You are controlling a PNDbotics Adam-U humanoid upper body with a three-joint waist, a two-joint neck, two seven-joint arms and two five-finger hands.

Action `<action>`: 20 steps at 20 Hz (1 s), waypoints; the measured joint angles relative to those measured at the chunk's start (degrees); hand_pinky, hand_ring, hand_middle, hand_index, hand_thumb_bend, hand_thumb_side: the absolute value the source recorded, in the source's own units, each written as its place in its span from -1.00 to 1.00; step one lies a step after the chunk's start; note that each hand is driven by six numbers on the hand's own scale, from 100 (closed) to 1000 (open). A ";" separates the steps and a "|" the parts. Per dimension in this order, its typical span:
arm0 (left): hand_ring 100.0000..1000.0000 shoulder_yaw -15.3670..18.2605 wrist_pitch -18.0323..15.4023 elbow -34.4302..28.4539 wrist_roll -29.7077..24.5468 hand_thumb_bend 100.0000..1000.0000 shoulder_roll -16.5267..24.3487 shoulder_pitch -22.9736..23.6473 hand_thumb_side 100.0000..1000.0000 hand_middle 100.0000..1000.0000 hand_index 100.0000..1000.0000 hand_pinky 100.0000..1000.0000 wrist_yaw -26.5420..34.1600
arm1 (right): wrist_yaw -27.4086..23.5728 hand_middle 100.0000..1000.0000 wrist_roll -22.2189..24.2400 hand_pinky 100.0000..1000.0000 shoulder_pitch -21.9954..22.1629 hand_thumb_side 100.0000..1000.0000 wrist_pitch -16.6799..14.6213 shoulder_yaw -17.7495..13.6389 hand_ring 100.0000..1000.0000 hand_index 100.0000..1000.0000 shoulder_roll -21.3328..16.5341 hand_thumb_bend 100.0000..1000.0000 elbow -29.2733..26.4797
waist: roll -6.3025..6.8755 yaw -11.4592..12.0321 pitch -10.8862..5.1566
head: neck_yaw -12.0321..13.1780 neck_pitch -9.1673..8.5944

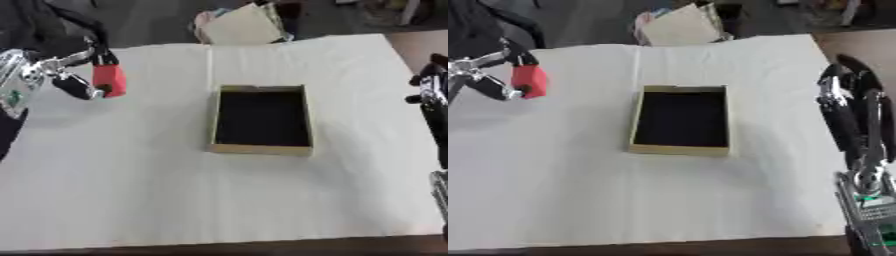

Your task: Pick up objects on the table and place them in the box.

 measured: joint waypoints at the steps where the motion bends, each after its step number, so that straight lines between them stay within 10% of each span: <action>1: 0.18 -0.40 -0.12 -0.29 -0.39 -0.71 -1.02 -0.88 -1.00 -0.02 0.52 0.40 0.06 | 0.00 -0.03 0.11 0.05 -0.04 0.33 -0.03 0.12 0.43 0.68 0.02 -1.00 0.00 | -0.11 -0.15 -0.01 | 0.10 0.00; 20: 0.27 -6.40 -5.28 0.98 -4.65 -0.60 -18.09 -6.24 -0.97 0.09 0.56 0.42 -2.24 | -0.75 -0.04 2.05 0.05 -1.22 0.37 -0.36 2.40 0.44 0.68 1.06 -1.00 -0.02 | 0.23 -3.84 1.11 | 2.49 -0.70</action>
